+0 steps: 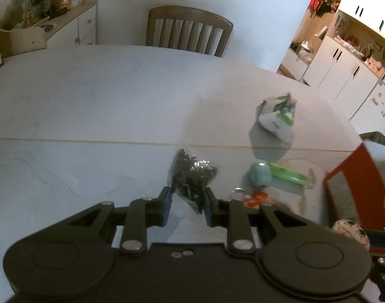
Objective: Organize objects
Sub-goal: 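Carry the bead bag and cartoon-face plush over the red box with both grippers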
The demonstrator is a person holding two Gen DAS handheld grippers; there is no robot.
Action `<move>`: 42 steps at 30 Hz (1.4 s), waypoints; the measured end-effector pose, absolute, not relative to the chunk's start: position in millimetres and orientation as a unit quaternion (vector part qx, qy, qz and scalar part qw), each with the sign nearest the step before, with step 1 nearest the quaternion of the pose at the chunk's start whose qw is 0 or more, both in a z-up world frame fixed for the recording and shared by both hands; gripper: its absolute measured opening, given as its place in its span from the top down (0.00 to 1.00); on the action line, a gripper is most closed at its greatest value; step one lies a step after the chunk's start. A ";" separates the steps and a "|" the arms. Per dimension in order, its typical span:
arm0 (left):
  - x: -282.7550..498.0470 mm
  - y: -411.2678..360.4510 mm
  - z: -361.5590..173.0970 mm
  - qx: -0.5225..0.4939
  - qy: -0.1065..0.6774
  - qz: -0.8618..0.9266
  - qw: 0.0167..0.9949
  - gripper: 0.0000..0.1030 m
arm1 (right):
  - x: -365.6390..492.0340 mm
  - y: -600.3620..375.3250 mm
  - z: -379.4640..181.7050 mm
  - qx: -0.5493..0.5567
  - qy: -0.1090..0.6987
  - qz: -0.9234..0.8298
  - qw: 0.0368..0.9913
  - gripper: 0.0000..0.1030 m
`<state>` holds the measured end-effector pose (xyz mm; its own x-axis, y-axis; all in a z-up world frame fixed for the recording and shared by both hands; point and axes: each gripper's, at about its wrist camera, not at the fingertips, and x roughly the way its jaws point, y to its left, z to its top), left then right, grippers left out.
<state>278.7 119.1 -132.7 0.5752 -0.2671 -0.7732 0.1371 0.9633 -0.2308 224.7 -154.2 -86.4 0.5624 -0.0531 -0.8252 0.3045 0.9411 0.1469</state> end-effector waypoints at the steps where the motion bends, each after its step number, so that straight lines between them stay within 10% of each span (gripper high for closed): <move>1: 274.2 118.0 -128.7 -0.075 0.446 -0.116 0.884 0.76 | 220.6 -153.8 -82.1 0.137 0.454 -0.102 0.875 0.59; 42: 170.0 -66.1 -38.3 -0.069 0.418 -0.213 0.880 0.76 | 52.5 -285.2 -10.9 0.119 0.392 -0.158 0.898 0.58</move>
<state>170.0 -66.1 -38.3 0.5596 -0.4316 -0.7075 0.3170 0.9002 -0.2985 52.5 -285.2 -10.9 0.6423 -0.1895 -0.7427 0.3767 0.9219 0.0906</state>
